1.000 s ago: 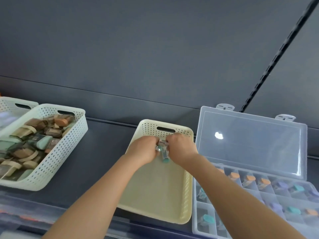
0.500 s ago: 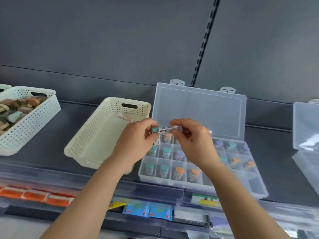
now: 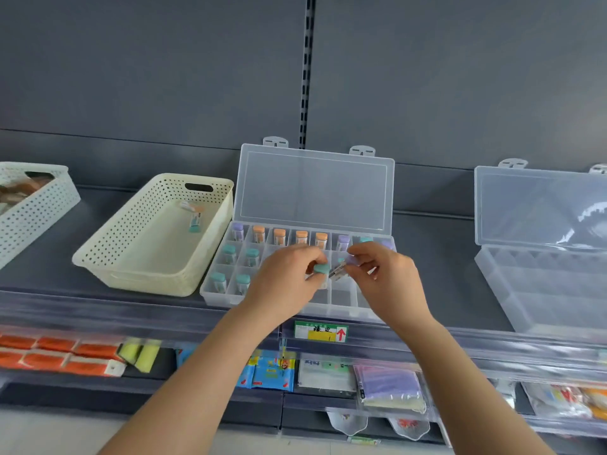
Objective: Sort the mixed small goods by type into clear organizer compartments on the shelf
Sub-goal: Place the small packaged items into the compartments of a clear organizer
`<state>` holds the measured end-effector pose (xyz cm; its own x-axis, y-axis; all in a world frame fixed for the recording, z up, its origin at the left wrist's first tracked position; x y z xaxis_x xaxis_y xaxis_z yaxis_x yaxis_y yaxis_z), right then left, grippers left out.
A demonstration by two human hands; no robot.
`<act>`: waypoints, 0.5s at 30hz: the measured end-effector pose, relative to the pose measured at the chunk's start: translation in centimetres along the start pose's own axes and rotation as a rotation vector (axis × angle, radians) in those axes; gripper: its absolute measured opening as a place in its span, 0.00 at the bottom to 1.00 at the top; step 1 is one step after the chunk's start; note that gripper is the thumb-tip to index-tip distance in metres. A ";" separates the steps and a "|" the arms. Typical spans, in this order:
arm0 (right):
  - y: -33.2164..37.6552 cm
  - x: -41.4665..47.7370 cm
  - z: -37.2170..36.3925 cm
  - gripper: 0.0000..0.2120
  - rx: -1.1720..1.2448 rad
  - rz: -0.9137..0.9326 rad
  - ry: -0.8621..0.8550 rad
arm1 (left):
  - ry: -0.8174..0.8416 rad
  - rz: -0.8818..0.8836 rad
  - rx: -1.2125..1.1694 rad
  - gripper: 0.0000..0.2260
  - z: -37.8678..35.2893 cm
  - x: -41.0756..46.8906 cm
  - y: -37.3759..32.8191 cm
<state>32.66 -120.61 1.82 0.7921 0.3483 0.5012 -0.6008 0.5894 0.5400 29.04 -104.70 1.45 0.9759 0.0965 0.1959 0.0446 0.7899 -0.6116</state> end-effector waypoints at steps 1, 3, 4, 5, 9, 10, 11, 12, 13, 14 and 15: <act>-0.4 -0.3 0.0 0.06 -0.032 -0.009 0.016 | 0.007 -0.004 0.036 0.05 -0.4 0.1 -0.1; -1.0 -0.9 -0.3 0.05 -0.069 -0.026 0.056 | 0.016 -0.007 0.105 0.06 -1.1 0.3 0.0; -1.3 -1.1 -0.5 0.04 -0.081 -0.029 0.081 | 0.018 -0.005 0.141 0.06 -1.4 0.4 0.2; -1.5 -1.2 -0.7 0.04 -0.091 -0.026 0.106 | 0.020 0.000 0.175 0.06 -1.6 0.4 0.3; -2.0 -1.3 -1.8 0.04 -0.154 0.024 0.166 | 0.052 0.026 0.263 0.07 -2.6 0.6 0.8; -2.1 -1.3 -2.1 0.04 -0.174 0.033 0.183 | 0.060 0.029 0.284 0.07 -2.8 0.6 0.9; -2.2 -1.3 -2.4 0.04 -0.192 0.040 0.202 | 0.063 0.032 0.301 0.07 -2.9 0.7 1.0; -2.3 -1.3 -2.7 0.04 -0.210 0.044 0.224 | 0.064 0.038 0.311 0.08 -3.1 0.7 1.1; -2.5 -1.3 -2.9 0.05 -0.227 0.048 0.247 | 0.065 0.044 0.316 0.08 -3.2 0.8 1.2; -2.6 -1.3 -3.1 0.05 -0.243 0.051 0.266 | 0.067 0.047 0.322 0.09 -3.4 0.9 1.3; -2.7 -1.3 -3.3 0.06 -0.258 0.054 0.279 | 0.069 0.045 0.331 0.09 -3.5 1.0 1.3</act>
<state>33.64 -120.27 -2.50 0.7800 0.5482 0.3018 -0.6242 0.7161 0.3124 30.82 -105.69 -1.85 0.9879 0.1038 0.1149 -0.0599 0.9405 -0.3345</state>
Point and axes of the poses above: each hand's wrist, its own x-axis towards the middle knuckle, its own z-axis out of the back of the hand, y = z × x, the point moved 4 cm from there along x, towards the middle knuckle, and after that the axes turned 9 degrees about z, right-handed, at the moved point
